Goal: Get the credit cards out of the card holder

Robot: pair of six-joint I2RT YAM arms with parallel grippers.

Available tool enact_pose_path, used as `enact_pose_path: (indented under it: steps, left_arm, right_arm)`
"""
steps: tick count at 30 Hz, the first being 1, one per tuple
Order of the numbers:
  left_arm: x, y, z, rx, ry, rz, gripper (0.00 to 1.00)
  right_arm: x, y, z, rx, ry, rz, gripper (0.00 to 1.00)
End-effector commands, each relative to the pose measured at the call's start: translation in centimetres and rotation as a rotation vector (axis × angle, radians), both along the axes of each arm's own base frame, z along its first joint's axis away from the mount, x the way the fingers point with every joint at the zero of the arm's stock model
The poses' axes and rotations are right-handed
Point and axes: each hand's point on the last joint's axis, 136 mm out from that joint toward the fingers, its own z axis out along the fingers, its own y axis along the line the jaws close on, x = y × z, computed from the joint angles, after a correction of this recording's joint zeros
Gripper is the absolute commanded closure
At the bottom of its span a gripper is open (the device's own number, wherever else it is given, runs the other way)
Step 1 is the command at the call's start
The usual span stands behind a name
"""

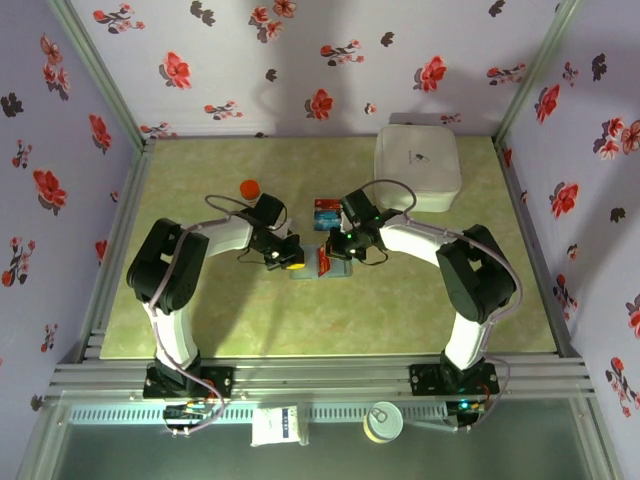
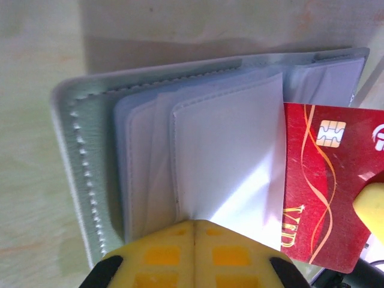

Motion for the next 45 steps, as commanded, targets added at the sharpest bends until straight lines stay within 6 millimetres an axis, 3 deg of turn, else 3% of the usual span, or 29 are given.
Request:
enact_pose_path:
  steps: [1, 7, 17, 25, 30, 36, 45]
  left_arm:
    - [-0.3, -0.4, -1.1, 0.017, 0.029, -0.006, 1.00]
    - [-0.3, -0.4, -0.9, 0.018, 0.021, -0.007, 1.00]
    - [-0.2, 1.2, 0.5, 0.054, -0.024, -0.008, 1.00]
    - [0.4, 1.2, 2.0, 0.020, -0.057, 0.001, 1.00]
    - [0.8, 1.4, 2.8, 0.014, -0.079, 0.014, 0.88]
    - [1.1, 2.6, 3.4, 0.020, -0.097, 0.049, 0.85]
    - [1.6, 4.8, 3.9, 0.029, -0.115, 0.107, 0.85]
  right_arm:
    - [-0.5, 0.1, -0.7, -0.038, 0.011, 0.024, 0.97]
    - [-0.4, -0.1, 0.1, -0.047, -0.009, 0.020, 0.97]
    - [0.7, -2.0, 5.0, -0.159, -0.171, 0.144, 1.00]
    - [1.9, -3.3, 7.7, -0.314, -0.345, 0.522, 1.00]
    - [3.5, -3.6, 8.9, -0.374, -0.454, 0.814, 1.00]
    - [6.0, -3.8, 9.8, -0.484, -0.625, 1.129, 1.00]
    - [9.8, -2.9, 11.0, -0.402, -0.649, 1.260, 1.00]
